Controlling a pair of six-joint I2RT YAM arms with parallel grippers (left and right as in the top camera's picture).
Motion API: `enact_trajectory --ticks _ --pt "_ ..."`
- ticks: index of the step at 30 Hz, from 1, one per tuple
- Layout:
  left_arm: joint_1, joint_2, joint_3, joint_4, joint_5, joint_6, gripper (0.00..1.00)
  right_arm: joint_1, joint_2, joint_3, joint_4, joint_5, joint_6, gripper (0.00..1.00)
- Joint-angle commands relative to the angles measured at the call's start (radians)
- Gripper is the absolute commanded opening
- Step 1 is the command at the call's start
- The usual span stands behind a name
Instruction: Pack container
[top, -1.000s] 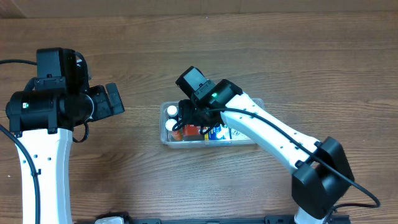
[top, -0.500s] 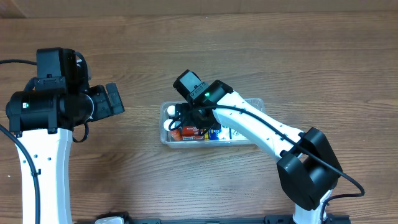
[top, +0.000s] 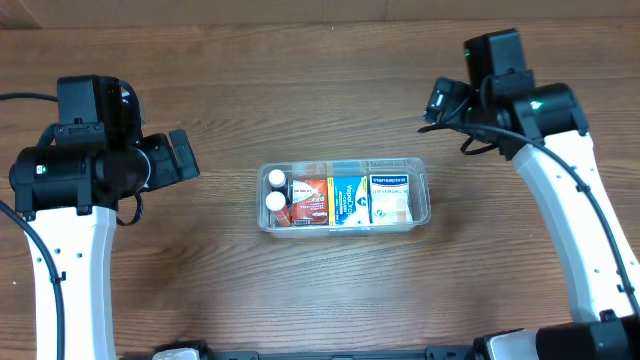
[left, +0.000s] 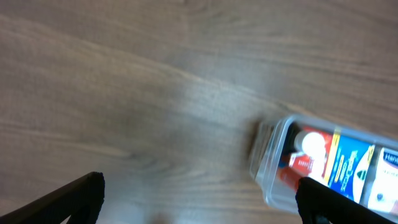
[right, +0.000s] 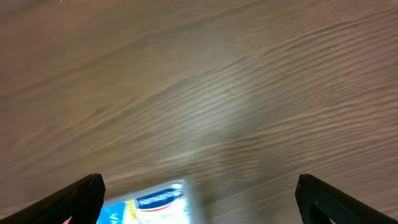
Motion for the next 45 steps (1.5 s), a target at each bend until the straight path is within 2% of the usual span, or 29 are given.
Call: enact_trajectory --ticks 1,5,9,11,14,20,26,28,34,36,37,39,40,43,45 --pt "0.003 0.008 -0.001 0.042 0.0 0.059 1.0 -0.094 -0.002 0.001 -0.011 -0.006 -0.135 1.0" --pt "-0.042 -0.101 -0.035 0.058 -0.001 0.118 1.0 -0.097 -0.155 -0.085 0.002 -0.034 -0.161 0.96" --pt "-0.106 -0.407 -0.28 0.167 0.0 0.115 1.0 -0.093 -0.545 -0.467 0.178 -0.136 -0.188 0.98" --pt "-0.107 -0.61 -0.432 0.204 0.0 0.073 1.0 -0.086 -0.748 -0.619 0.177 -0.139 -0.187 1.0" --pt "-0.107 -0.771 -0.512 0.199 0.011 0.044 1.0 -0.086 -0.934 -0.677 0.098 -0.14 -0.18 1.0" --pt "-0.107 -0.779 -0.513 0.12 0.007 0.044 1.0 -0.086 -0.94 -0.677 0.095 -0.139 -0.18 1.0" --pt "-0.107 -0.779 -0.513 0.116 0.007 0.044 1.0 -0.087 -0.967 -0.688 0.103 -0.138 -0.184 1.0" --pt "-0.107 -0.779 -0.513 0.116 0.007 0.044 1.0 -0.086 -1.076 -0.776 0.245 -0.139 -0.219 1.0" --pt "-0.107 -0.779 -0.513 0.116 0.007 0.044 1.0 -0.086 -1.554 -1.288 0.74 -0.166 -0.268 1.0" --pt "-0.107 -0.779 -0.513 0.116 0.007 0.044 1.0 -0.08 -1.572 -1.425 0.977 -0.188 -0.317 1.0" --pt "-0.107 -0.779 -0.513 0.116 0.007 0.044 1.0 -0.08 -1.579 -1.458 1.038 -0.187 -0.32 1.0" --pt "-0.107 -0.779 -0.513 0.116 0.007 0.044 1.0 -0.08 -1.579 -1.538 1.179 -0.182 -0.427 1.0" --pt "-0.107 -0.779 -0.513 0.115 0.007 0.044 1.0 -0.08 -1.579 -1.57 1.189 -0.18 -0.475 1.0" --pt "-0.107 -0.779 -0.513 0.115 0.007 0.044 1.0 -0.08 -1.579 -1.612 1.065 -0.189 -0.468 1.0" --pt "-0.107 -0.779 -0.513 0.115 0.007 0.044 1.0 -0.08 -1.579 -1.612 1.071 -0.188 -0.468 1.0"
